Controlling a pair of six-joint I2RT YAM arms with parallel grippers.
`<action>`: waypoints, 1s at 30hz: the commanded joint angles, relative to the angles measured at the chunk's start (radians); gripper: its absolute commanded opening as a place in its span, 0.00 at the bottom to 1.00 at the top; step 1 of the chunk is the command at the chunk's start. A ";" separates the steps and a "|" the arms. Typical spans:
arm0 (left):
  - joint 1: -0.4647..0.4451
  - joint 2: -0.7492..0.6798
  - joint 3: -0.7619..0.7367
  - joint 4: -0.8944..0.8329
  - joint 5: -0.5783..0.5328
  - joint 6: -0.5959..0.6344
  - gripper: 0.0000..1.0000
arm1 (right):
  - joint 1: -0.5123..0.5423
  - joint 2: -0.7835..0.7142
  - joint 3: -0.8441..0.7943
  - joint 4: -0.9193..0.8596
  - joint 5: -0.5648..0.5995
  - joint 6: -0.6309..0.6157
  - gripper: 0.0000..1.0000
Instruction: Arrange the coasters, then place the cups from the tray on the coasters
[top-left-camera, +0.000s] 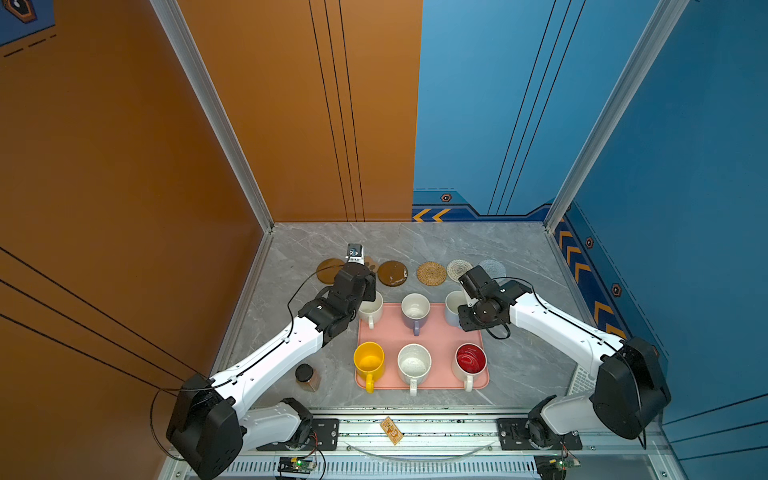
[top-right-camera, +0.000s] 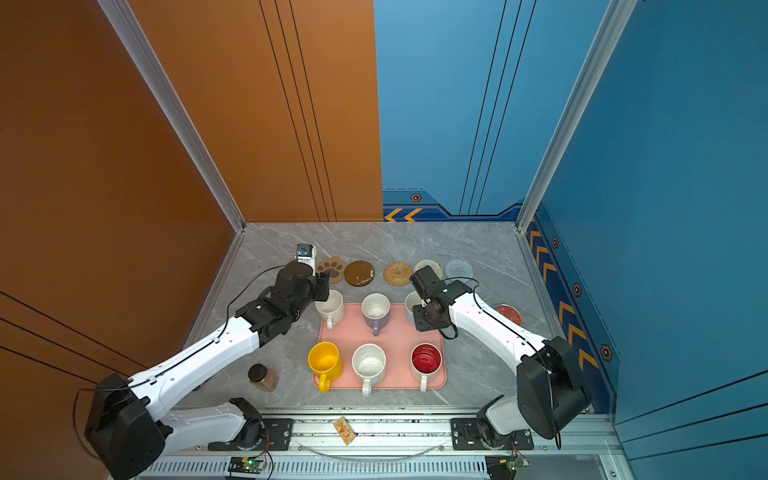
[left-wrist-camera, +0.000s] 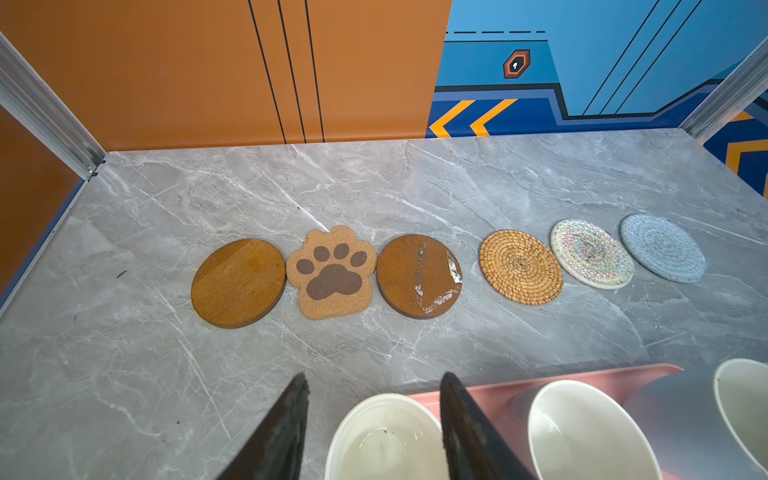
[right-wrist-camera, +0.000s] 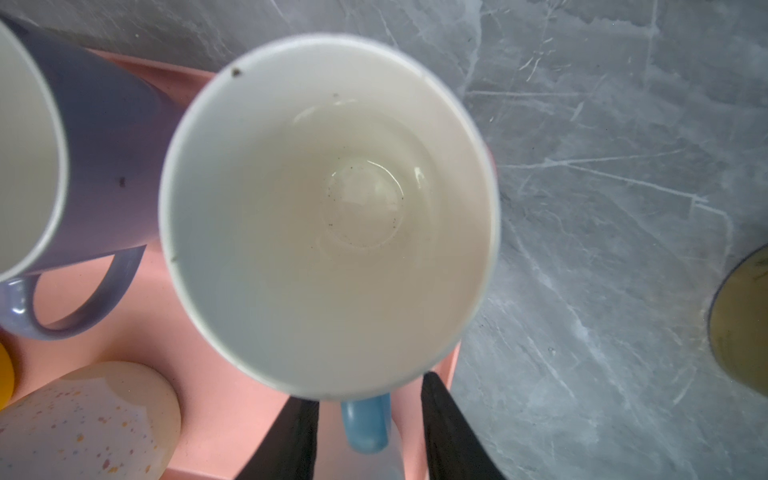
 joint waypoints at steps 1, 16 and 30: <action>0.011 -0.001 -0.019 0.013 0.020 -0.012 0.52 | -0.008 0.015 -0.005 0.032 -0.017 -0.002 0.37; 0.014 -0.002 -0.019 0.011 0.021 -0.015 0.52 | -0.008 0.051 -0.042 0.079 -0.006 0.017 0.27; 0.014 -0.003 -0.018 0.011 0.023 -0.018 0.53 | -0.008 0.071 -0.065 0.119 -0.001 0.033 0.23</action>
